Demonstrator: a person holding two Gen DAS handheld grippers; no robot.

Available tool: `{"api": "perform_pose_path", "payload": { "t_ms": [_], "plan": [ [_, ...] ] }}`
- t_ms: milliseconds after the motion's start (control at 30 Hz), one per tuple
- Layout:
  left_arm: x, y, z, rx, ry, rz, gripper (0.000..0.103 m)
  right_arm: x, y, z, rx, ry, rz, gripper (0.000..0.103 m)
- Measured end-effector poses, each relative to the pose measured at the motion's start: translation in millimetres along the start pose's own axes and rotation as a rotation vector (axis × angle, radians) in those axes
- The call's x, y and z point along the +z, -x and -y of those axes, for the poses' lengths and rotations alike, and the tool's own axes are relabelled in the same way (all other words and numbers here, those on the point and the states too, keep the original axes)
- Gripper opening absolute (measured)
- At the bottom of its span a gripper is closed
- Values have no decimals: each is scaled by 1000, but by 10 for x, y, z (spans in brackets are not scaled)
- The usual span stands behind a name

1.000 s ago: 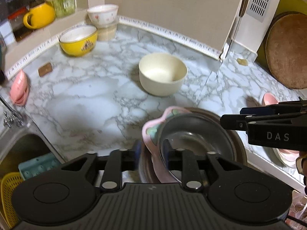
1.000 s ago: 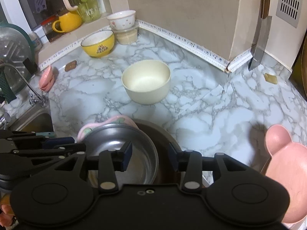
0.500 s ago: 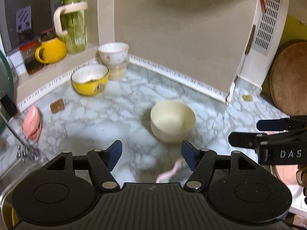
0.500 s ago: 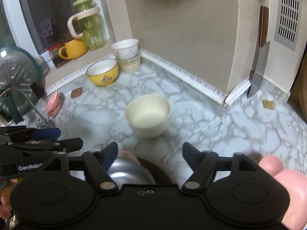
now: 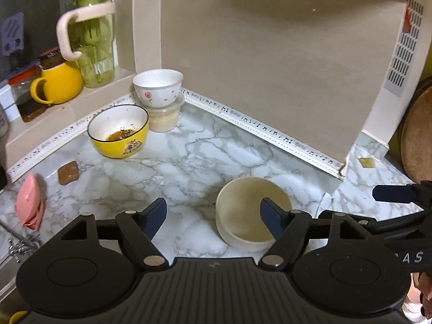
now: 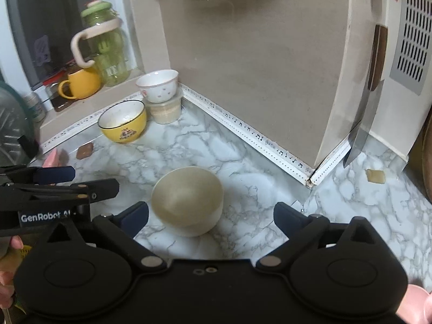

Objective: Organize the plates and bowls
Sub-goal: 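Move both open grippers to the cream bowl on the counter, then close both grippers on the rim of the cream bowl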

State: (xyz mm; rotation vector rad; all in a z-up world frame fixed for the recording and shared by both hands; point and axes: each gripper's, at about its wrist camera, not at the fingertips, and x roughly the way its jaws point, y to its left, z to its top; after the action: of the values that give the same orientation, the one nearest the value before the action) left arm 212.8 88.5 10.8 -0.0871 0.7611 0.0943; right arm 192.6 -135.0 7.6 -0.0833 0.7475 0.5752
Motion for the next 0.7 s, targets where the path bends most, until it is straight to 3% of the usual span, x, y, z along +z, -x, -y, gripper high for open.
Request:
{"api": "perform_pose_path", "payload": {
  "t_ms": [367,700],
  "plan": [
    [43,-740,-33,34,27,-123,76,115,-664,201,-15,-12,-94,97],
    [-25,-1192,-97,60,66,-209,76,97,-1178,296,-14,-31,-192,84]
  ]
}}
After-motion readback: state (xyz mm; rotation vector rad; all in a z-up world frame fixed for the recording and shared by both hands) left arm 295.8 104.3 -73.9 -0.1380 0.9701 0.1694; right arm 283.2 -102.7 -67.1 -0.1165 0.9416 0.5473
